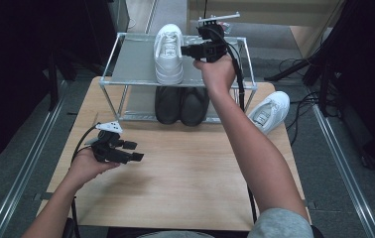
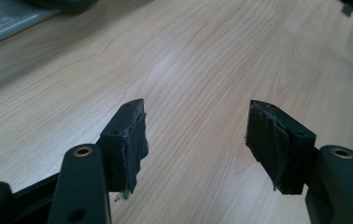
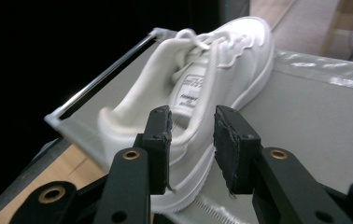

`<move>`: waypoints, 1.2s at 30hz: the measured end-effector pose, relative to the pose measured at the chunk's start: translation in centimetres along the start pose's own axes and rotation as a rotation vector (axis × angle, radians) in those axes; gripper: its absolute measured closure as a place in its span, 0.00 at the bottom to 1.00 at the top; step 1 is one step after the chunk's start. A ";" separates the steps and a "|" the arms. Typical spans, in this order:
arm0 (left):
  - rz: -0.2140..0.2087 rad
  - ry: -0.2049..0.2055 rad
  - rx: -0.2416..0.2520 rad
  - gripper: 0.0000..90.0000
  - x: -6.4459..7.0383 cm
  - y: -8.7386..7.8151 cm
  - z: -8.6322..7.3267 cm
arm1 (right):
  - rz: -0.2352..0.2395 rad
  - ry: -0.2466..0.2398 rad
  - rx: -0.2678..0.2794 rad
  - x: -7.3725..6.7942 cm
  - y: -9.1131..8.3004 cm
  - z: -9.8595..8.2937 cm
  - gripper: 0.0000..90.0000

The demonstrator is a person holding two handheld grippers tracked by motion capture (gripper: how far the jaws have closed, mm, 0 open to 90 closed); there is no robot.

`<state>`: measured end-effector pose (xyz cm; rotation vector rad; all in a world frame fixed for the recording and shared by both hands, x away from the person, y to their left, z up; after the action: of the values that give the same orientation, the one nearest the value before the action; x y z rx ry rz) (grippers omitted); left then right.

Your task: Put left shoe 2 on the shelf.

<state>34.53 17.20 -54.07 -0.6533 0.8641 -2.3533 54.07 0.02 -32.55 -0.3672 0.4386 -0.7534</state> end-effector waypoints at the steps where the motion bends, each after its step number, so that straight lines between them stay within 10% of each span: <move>1: -0.013 -0.006 0.016 0.43 0.2 -0.1 0.3 | 0.004 -0.016 -0.003 -0.1 -0.2 -0.3 0.75; 36: -0.030 0.018 -0.015 0.42 0.7 1.6 1.6 | 0.178 -0.063 -0.038 -1.0 -4.8 -12.2 0.65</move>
<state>35.44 15.05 -53.90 -0.6557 0.8863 -2.3853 44.54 -4.44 -40.38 -0.3809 0.4201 -0.5600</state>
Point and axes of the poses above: each handheld gripper's, and its own axes: y roughly forward along the jaws, z roughly out of its top, x roughly to its right, the point moved 10 cm from there along y, roughly forward along the jaws, and after that the axes turned 4 degrees about z, right-handed, at the moved point
